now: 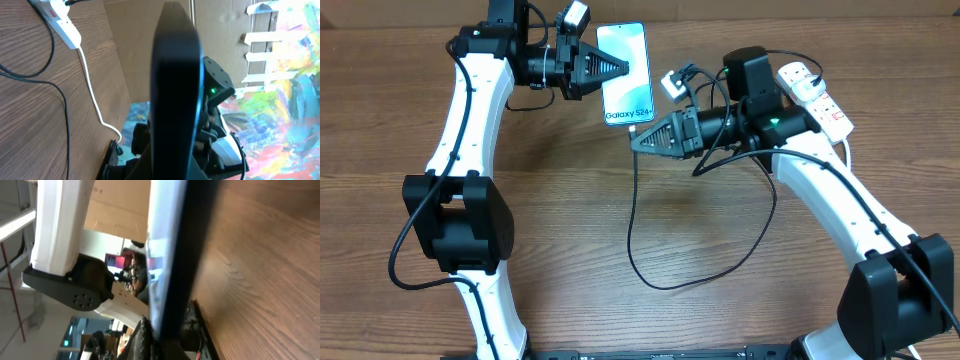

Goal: Plug charger to phone and switch on socket

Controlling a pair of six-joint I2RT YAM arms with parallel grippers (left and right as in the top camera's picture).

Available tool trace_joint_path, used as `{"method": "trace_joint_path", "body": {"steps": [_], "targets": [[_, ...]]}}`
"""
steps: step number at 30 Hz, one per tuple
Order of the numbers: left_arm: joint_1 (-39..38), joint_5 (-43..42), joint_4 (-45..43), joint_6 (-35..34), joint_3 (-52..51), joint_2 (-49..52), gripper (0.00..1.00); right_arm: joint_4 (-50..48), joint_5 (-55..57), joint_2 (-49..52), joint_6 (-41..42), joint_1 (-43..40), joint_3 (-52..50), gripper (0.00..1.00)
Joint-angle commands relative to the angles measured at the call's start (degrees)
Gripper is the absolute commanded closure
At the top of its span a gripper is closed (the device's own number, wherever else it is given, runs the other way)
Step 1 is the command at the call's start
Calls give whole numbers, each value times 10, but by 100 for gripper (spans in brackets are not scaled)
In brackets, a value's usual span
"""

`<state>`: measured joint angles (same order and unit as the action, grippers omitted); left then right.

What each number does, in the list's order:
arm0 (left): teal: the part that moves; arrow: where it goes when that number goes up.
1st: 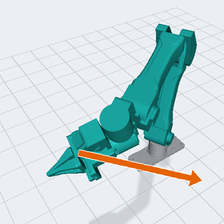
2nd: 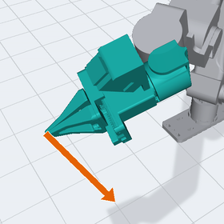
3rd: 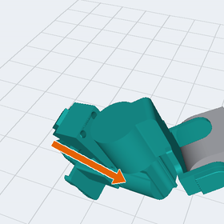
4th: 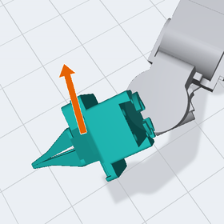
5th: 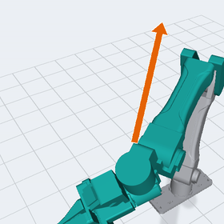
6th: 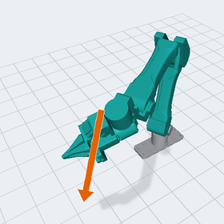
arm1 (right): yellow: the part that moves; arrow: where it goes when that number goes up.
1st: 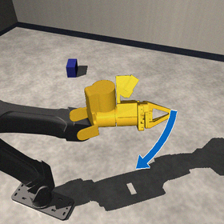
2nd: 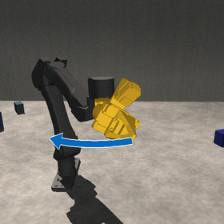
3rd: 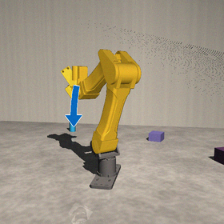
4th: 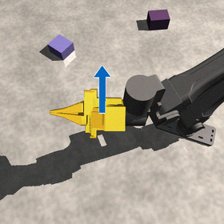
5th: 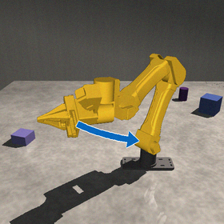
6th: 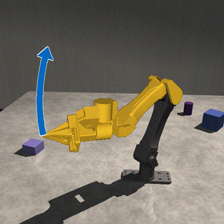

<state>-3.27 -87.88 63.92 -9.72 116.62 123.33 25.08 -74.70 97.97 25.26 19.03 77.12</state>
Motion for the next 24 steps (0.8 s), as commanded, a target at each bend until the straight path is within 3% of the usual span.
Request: {"method": "trace_joint_path", "body": {"steps": [1,24], "targets": [[3,-28,2,-6,9,-12,96,-5,-4,2,0,-12,-2,96],[3,-28,1,-12,9,-12,96,-17,11,2,2,7,-2,96]]}}
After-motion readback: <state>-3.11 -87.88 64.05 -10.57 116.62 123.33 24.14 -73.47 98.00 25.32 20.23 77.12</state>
